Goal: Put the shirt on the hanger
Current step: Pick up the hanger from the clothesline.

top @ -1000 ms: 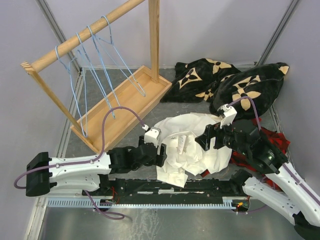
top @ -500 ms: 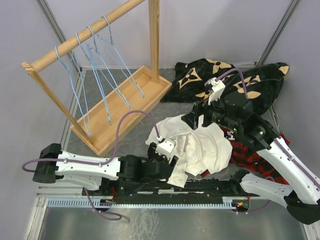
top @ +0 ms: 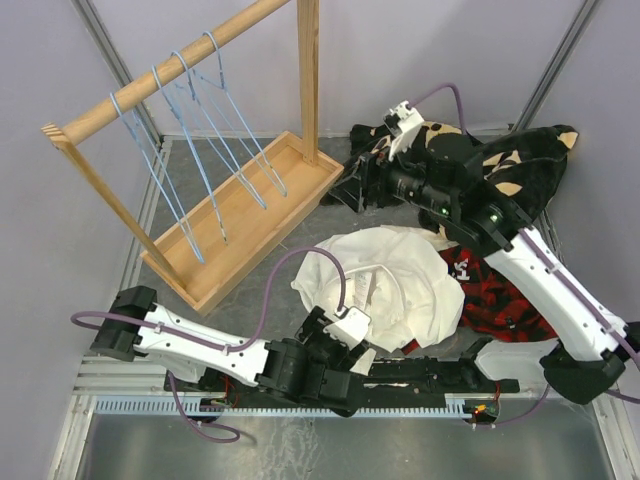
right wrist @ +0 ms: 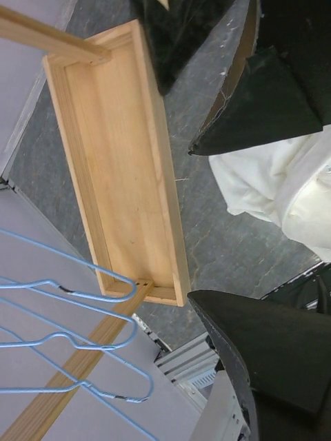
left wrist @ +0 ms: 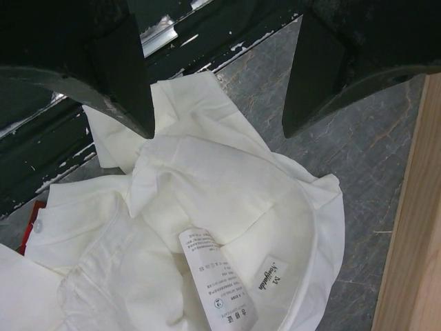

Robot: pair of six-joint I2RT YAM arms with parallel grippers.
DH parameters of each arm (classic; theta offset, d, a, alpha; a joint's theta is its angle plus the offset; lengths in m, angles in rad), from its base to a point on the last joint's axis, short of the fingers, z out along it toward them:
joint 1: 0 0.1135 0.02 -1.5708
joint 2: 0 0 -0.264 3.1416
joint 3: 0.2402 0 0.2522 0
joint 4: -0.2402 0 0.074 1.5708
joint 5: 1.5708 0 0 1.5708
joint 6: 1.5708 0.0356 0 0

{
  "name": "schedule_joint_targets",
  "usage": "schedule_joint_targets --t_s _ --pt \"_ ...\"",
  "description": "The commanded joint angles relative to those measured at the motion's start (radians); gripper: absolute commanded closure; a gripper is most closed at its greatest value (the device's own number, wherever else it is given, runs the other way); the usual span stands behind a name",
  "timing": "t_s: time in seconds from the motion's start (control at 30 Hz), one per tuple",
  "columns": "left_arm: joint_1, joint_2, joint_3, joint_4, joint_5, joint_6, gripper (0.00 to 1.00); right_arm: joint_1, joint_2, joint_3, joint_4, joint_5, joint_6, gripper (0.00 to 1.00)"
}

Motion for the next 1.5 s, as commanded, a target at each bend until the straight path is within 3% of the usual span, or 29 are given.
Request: schedule_joint_targets --t_s 0.0,0.3,0.8,1.07,1.4,1.47 --pt "-0.035 -0.023 -0.009 -0.052 -0.060 -0.117 0.19 0.006 0.085 0.104 0.099 -0.089 0.031 0.14" --pt "-0.049 -0.203 -0.143 0.078 -0.005 -0.065 0.19 0.111 0.270 0.271 0.090 -0.051 -0.005 0.16" --pt "-0.048 -0.250 -0.186 0.066 0.027 -0.105 0.19 0.167 0.518 0.463 0.046 0.024 -0.122 0.29" --pt "-0.049 -0.357 -0.235 0.032 0.025 -0.168 0.19 0.175 0.616 0.616 -0.029 0.065 -0.239 0.52" --pt "-0.049 -0.446 -0.274 0.023 0.021 -0.197 0.21 0.175 0.614 0.674 -0.081 0.120 -0.318 0.98" --pt "-0.049 -0.455 -0.260 0.005 0.014 -0.197 0.21 0.175 0.590 0.666 -0.077 0.131 -0.333 1.00"
